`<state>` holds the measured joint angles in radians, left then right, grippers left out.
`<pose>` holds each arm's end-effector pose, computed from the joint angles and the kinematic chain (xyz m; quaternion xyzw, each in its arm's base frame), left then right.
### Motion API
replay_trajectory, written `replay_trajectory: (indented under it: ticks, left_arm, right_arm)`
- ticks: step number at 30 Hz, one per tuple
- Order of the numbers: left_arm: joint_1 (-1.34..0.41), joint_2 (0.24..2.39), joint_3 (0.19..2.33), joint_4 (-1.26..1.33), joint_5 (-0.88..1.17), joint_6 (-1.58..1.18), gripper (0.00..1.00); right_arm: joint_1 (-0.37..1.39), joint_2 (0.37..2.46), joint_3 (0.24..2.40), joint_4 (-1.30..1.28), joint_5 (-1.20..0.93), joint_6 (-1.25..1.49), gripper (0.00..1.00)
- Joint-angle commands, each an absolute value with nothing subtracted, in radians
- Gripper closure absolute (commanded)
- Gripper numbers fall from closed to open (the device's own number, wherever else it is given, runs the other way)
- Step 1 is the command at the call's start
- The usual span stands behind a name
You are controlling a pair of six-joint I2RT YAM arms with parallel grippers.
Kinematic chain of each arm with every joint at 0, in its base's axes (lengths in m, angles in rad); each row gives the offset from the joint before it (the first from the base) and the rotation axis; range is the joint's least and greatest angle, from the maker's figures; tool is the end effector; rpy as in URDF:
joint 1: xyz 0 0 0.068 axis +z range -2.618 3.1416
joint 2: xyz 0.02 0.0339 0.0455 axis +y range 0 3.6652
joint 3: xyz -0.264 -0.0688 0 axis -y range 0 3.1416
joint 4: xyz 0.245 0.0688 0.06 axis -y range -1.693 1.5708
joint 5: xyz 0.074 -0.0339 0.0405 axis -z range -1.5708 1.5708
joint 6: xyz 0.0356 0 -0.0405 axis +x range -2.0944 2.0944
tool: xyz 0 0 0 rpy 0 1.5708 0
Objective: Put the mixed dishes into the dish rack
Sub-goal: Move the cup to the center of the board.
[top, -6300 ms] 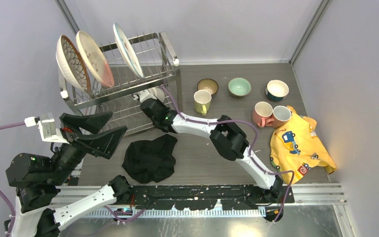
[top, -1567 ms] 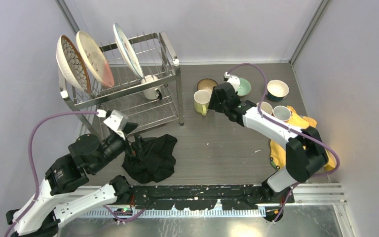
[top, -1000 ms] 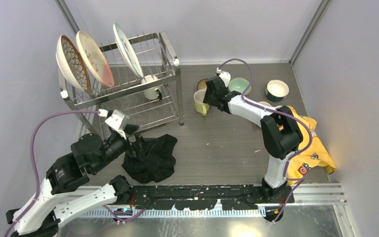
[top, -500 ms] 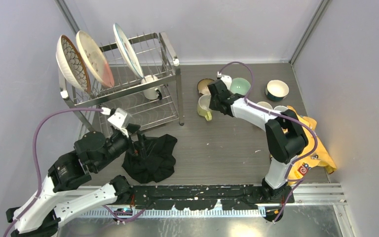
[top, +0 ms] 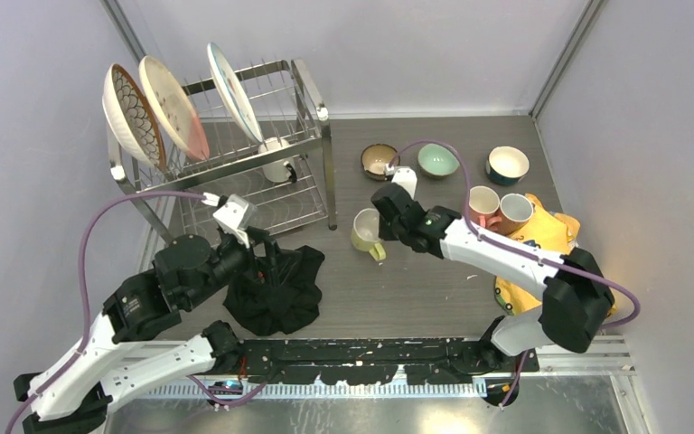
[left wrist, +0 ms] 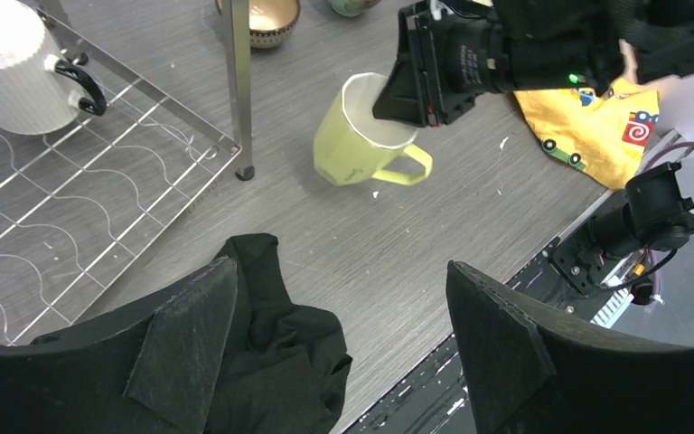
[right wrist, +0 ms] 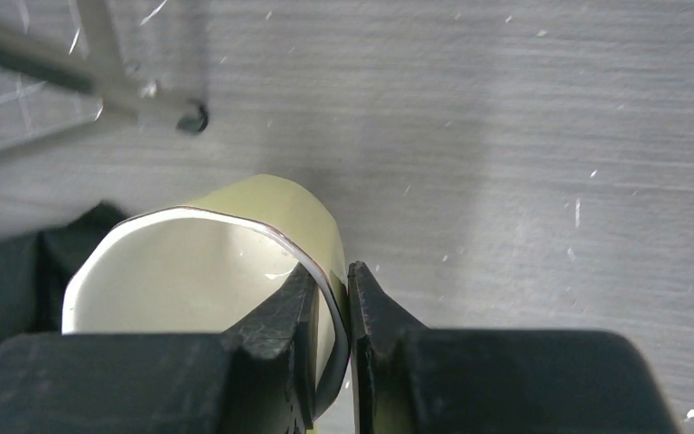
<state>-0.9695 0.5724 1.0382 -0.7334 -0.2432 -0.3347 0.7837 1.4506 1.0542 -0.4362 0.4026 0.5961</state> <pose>0.0607 -0.0733 0.3914 0.1764 0.7728 -0.2887 0.5370 0.2290 0.2085 0.2574 -0.0138 0.9166 0.0811 0.3913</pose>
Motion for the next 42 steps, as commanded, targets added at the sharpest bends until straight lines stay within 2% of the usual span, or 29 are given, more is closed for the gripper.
replay_trajectory:
  ticks: [1,12,21,27,30,35,40,42]
  left_arm:
    - [-0.974,0.607,1.012,-0.654,-0.211,-0.369,0.14]
    - [-0.974,0.685,0.943,-0.616,-0.199,-0.481,0.18]
    - [-0.974,0.726,0.905,-0.593,-0.174,-0.511,0.20]
    - [-0.974,0.733,0.893,-0.581,-0.178,-0.510,0.22]
    - [-0.974,0.757,0.898,-0.582,-0.186,-0.518,0.25]
    - [-0.974,0.830,0.893,-0.550,-0.184,-0.540,0.32]
    - [-0.974,0.936,0.891,-0.512,-0.240,-0.566,0.33]
    - [-0.974,0.988,0.903,-0.511,-0.265,-0.572,0.34]
  right_arm:
    - [0.872,1.359,1.025,-0.409,0.466,0.682,0.97]
    - [1.043,1.446,1.025,-0.492,0.573,0.845,0.96]
    - [1.067,1.498,1.027,-0.495,0.599,0.871,0.86]
    - [1.067,1.473,1.048,-0.529,0.581,0.884,0.70]
    - [1.067,1.420,1.045,-0.542,0.574,0.882,0.54]
    - [1.067,1.330,1.039,-0.605,0.632,0.880,0.40]
    - [1.060,1.221,0.979,-0.619,0.723,0.883,0.25]
    - [1.052,1.174,0.945,-0.620,0.764,0.886,0.15]
